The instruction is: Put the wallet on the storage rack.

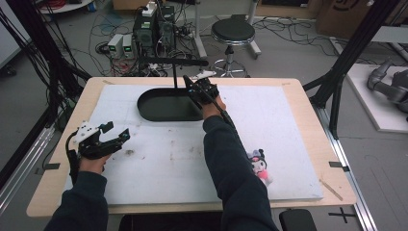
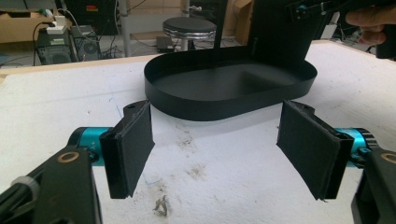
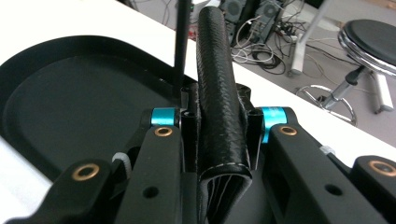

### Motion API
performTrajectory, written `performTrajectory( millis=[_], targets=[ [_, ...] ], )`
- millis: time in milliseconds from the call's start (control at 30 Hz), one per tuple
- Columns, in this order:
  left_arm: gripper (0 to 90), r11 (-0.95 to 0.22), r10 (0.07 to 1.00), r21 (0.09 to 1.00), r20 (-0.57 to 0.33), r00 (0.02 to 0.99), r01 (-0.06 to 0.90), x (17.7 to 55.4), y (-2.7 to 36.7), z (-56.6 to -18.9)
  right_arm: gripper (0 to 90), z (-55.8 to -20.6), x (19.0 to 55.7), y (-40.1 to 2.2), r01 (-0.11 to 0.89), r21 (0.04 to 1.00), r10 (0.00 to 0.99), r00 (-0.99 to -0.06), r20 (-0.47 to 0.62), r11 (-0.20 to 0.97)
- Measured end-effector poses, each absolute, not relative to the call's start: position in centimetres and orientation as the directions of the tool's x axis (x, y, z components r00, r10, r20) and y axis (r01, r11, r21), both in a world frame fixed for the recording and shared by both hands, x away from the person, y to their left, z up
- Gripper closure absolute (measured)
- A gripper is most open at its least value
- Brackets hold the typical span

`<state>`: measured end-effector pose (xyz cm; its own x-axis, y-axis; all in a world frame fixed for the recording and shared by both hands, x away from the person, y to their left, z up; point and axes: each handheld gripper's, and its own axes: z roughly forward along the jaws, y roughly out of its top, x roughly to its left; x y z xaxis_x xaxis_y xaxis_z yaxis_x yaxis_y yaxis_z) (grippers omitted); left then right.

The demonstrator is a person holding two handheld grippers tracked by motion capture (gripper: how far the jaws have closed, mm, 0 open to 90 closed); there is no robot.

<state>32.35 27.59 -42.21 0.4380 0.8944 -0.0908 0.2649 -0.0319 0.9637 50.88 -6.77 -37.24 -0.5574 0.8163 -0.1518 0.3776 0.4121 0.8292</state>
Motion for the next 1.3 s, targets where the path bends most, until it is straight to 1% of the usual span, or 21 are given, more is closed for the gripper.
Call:
performTrajectory(
  millis=[100, 267, 300, 333, 367, 400, 433, 467, 533, 633, 700, 733, 767, 900, 967, 1033, 1067, 1167, 1233, 1267, 1300],
  targets=[
    [26.5, -0.029, 0.895, 0.964, -0.093, 0.436, 0.265, 32.3, 27.6, -42.2, 76.4, -37.7, 51.3, -6.4, 0.379, 0.827, 0.834, -0.522, -0.180, 0.415],
    [26.6, -0.029, 0.895, 0.964, -0.093, 0.436, 0.264, 32.3, 27.6, -42.2, 75.8, -38.5, 51.6, -6.0, 0.384, 0.821, 0.835, -0.516, -0.189, 0.423],
    [26.6, -0.029, 0.896, 0.964, -0.092, 0.435, 0.264, 32.4, 27.7, -42.2, 74.6, -38.8, 51.6, -5.9, 0.392, 0.815, 0.834, -0.519, -0.187, 0.426],
    [26.6, -0.028, 0.896, 0.964, -0.093, 0.435, 0.264, 32.4, 27.7, -42.2, 70.5, -38.9, 51.6, -5.8, 0.392, 0.827, 0.832, -0.534, -0.151, 0.402],
    [26.6, -0.026, 0.896, 0.964, -0.095, 0.434, 0.264, 32.4, 27.7, -42.2, 70.5, -38.9, 51.6, -5.8, 0.392, 0.827, 0.832, -0.534, -0.151, 0.402],
    [26.5, -0.027, 0.896, 0.964, -0.094, 0.434, 0.264, 32.4, 27.7, -42.2, 67.1, -38.8, 51.6, -5.8, 0.385, 0.835, 0.829, -0.541, -0.142, 0.394],
    [26.5, -0.027, 0.896, 0.964, -0.094, 0.434, 0.265, 32.4, 27.7, -42.2, 61.5, -38.7, 51.5, -5.8, 0.382, 0.845, 0.828, -0.548, -0.118, 0.373],
    [26.6, -0.029, 0.896, 0.964, -0.092, 0.435, 0.265, 32.4, 27.8, -42.2, 59.6, -38.5, 51.5, -5.8, 0.381, 0.855, 0.827, -0.554, -0.094, 0.353],
    [26.5, -0.026, 0.896, 0.964, -0.094, 0.434, 0.263, 32.3, 27.7, -42.2, 57.0, -38.2, 51.4, -6.1, 0.378, 0.863, 0.815, -0.576, -0.064, 0.334],
    [26.6, -0.027, 0.897, 0.965, -0.092, 0.432, 0.262, 32.3, 27.7, -42.2, 57.1, -37.6, 51.2, -6.5, 0.373, 0.861, 0.805, -0.590, -0.068, 0.346],
    [26.5, -0.028, 0.897, 0.965, -0.092, 0.432, 0.263, 32.3, 27.7, -42.2, 60.9, -37.1, 51.0, -6.9, 0.373, 0.863, 0.800, -0.597, -0.059, 0.342],
    [26.6, -0.028, 0.897, 0.964, -0.091, 0.432, 0.263, 32.3, 27.7, -42.2, 67.6, -37.0, 51.0, -7.1, 0.372, 0.862, 0.794, -0.605, -0.055, 0.343],
    [26.5, -0.029, 0.898, 0.964, -0.091, 0.431, 0.263, 32.2, 27.7, -42.2, 78.4, -36.8, 51.0, -7.2, 0.371, 0.857, 0.779, -0.624, -0.054, 0.357],
    [26.5, -0.030, 0.897, 0.964, -0.090, 0.433, 0.263, 32.3, 27.7, -42.2, 81.6, -36.9, 50.7, -6.6, 0.351, 0.847, 0.747, -0.661, -0.078, 0.399],
    [26.6, -0.030, 0.897, 0.964, -0.090, 0.433, 0.263, 32.3, 27.7, -42.2, 82.6, -37.1, 50.5, -5.9, 0.326, 0.852, 0.756, -0.643, -0.117, 0.410],
    [26.5, -0.031, 0.898, 0.964, -0.089, 0.432, 0.263, 32.2, 27.7, -42.2, 83.2, -37.3, 50.3, -5.1, 0.294, 0.845, 0.773, -0.602, -0.199, 0.446],
    [26.6, -0.030, 0.898, 0.965, -0.089, 0.431, 0.262, 32.2, 27.7, -42.2, 83.2, -37.5, 50.2, -4.8, 0.287, 0.845, 0.782, -0.583, -0.219, 0.451],
    [26.5, -0.029, 0.897, 0.964, -0.091, 0.432, 0.264, 32.3, 27.7, -42.2, 82.9, -38.0, 50.4, -4.2, 0.293, 0.851, 0.782, -0.592, -0.197, 0.436],
    [26.6, -0.030, 0.897, 0.964, -0.091, 0.433, 0.264, 32.3, 27.7, -42.2, 81.0, -38.4, 50.5, -3.7, 0.299, 0.848, 0.774, -0.606, -0.186, 0.438],
    [26.6, -0.029, 0.897, 0.964, -0.091, 0.433, 0.263, 32.3, 27.7, -42.2, 78.5, -38.7, 50.7, -3.5, 0.316, 0.851, 0.767, -0.624, -0.146, 0.419],
    [26.6, -0.030, 0.898, 0.964, -0.090, 0.432, 0.264, 32.3, 27.7, -42.2, 65.8, -38.9, 50.9, -3.5, 0.345, 0.856, 0.780, -0.618, -0.101, 0.385]
  ],
)
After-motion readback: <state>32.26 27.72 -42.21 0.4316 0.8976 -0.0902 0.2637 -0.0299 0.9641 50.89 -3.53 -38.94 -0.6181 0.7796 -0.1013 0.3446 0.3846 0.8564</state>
